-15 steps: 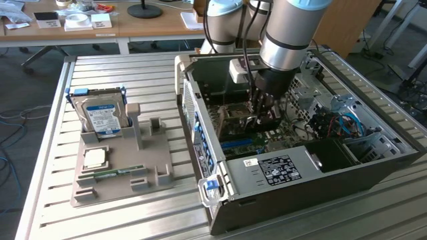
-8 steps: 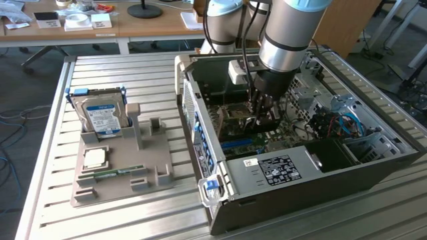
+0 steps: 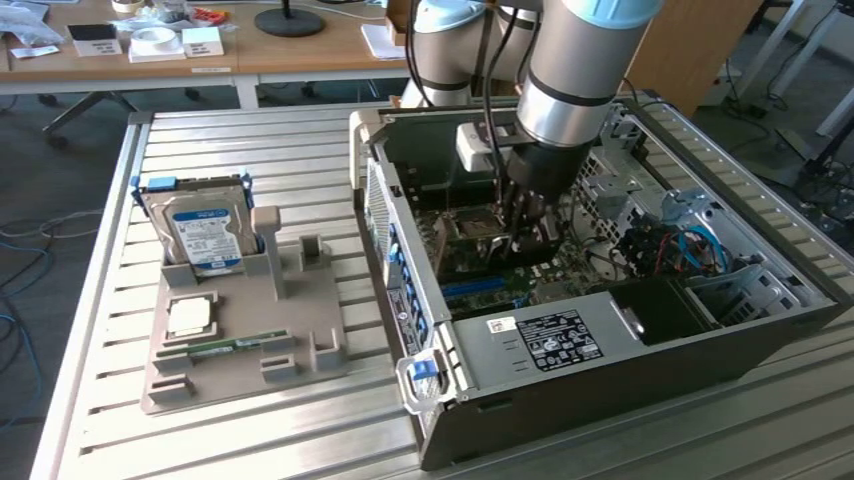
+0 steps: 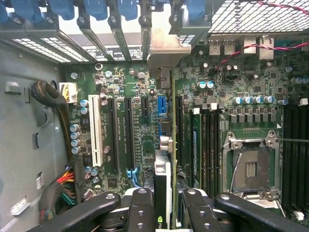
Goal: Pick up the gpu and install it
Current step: 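Insert the gpu into the slot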
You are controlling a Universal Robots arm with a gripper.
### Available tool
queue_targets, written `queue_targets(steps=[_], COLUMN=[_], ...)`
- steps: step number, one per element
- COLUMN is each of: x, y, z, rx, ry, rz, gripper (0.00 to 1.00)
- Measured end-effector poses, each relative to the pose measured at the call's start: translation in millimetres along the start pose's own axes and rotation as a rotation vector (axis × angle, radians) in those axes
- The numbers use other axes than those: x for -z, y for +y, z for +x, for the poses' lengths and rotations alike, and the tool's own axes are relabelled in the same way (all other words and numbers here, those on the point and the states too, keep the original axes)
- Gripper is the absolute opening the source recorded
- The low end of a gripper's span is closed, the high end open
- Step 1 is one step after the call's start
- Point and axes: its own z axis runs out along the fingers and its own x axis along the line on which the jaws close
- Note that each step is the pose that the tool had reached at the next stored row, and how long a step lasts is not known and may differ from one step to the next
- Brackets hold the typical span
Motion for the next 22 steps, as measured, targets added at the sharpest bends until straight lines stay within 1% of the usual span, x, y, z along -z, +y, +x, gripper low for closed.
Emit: queue_targets(steps=[4, 8, 15, 22], x=[0.0, -0.1, -0.2, -0.4], y=[0.1, 3.2, 4.2, 10.0], z=[0.0, 0.1, 3.1, 3.4], rx=[0.000, 0.000, 0.000, 0.000], ry=[0.0002, -0.0002, 0.0000, -0.0001], rz=[0.0000, 0.0006, 0.0005, 0.0006], gripper=[0.27, 0.27, 0.27, 0.27])
